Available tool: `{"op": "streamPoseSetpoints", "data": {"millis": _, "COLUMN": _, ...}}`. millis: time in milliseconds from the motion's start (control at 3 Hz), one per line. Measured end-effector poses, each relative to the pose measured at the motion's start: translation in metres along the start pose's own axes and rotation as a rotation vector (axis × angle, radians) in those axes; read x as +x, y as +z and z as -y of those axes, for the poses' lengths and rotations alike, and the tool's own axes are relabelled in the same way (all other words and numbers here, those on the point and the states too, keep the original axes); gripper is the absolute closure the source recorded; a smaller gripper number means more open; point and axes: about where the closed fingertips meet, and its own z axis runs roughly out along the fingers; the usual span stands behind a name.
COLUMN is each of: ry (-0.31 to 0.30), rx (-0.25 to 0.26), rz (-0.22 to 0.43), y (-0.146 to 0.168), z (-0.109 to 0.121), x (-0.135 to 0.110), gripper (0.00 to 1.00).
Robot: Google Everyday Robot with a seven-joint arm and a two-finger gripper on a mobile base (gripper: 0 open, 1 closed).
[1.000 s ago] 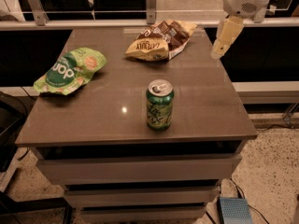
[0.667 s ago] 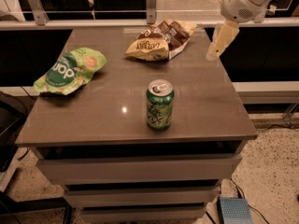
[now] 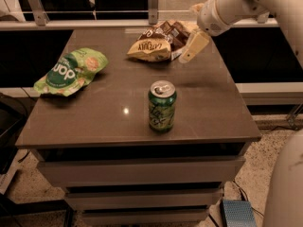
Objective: Move brown chip bag near green can
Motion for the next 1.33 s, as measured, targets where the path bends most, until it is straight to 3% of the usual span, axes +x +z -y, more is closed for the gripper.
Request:
{"op": "streamPoseSetpoints", "data": {"millis": 667, "ry": 0.123, "rx": -0.065, "rz": 0.097, "y": 0.085, "z": -0.009, "x": -0.018, "gripper": 0.00}}
{"op": "streamPoseSetpoints", "data": {"millis": 1333, "ry": 0.147, "rx": -0.071, "rz": 0.135, "y": 0.105, "z": -0.018, "x": -0.023, "gripper": 0.40}}
